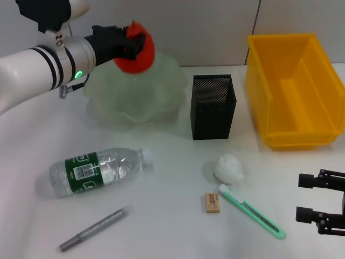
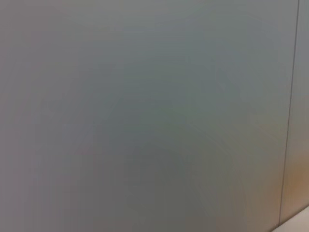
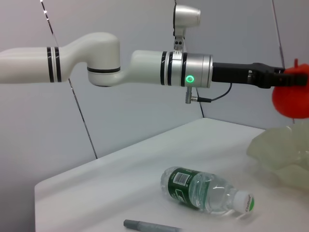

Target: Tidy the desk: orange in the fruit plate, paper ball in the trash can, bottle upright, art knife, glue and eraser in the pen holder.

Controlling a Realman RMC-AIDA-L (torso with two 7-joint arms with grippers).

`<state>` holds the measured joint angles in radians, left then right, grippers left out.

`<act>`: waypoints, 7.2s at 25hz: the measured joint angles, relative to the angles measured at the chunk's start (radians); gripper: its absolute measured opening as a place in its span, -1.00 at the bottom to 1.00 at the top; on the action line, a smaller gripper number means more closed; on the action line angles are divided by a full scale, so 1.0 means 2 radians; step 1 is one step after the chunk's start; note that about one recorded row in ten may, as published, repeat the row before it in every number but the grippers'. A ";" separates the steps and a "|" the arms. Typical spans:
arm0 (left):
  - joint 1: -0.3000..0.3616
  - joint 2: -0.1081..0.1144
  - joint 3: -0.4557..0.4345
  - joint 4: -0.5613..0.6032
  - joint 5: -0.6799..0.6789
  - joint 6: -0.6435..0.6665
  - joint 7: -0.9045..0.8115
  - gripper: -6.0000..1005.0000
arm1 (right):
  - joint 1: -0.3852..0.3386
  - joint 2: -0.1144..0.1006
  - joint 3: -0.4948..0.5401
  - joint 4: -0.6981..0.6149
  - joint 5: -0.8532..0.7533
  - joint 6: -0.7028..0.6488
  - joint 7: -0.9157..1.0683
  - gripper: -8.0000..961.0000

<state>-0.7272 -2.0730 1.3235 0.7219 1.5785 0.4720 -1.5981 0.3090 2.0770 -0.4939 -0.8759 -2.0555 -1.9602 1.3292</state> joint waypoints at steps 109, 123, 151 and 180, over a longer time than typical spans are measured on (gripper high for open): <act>0.236 0.027 -0.218 0.018 0.002 0.659 0.178 0.67 | 0.177 0.002 -0.366 -0.425 -0.284 -0.012 0.659 0.08; 0.237 0.023 -0.220 0.015 0.002 0.661 0.184 0.67 | 0.144 0.001 -0.317 -0.422 -0.428 0.130 0.636 0.08; 0.243 0.021 -0.231 0.010 -0.001 0.665 0.196 0.66 | 0.140 0.000 -0.318 -0.270 -0.311 0.326 0.560 0.72; 0.084 0.005 -0.220 0.243 0.258 0.643 -0.027 0.66 | -0.040 0.001 -0.126 -0.123 0.073 0.072 0.066 0.72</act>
<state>-0.5587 -2.0637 0.8835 1.2080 2.0936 1.7573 -1.6524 0.2295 2.0799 -0.7468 -1.1227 -1.9100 -1.8171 1.4620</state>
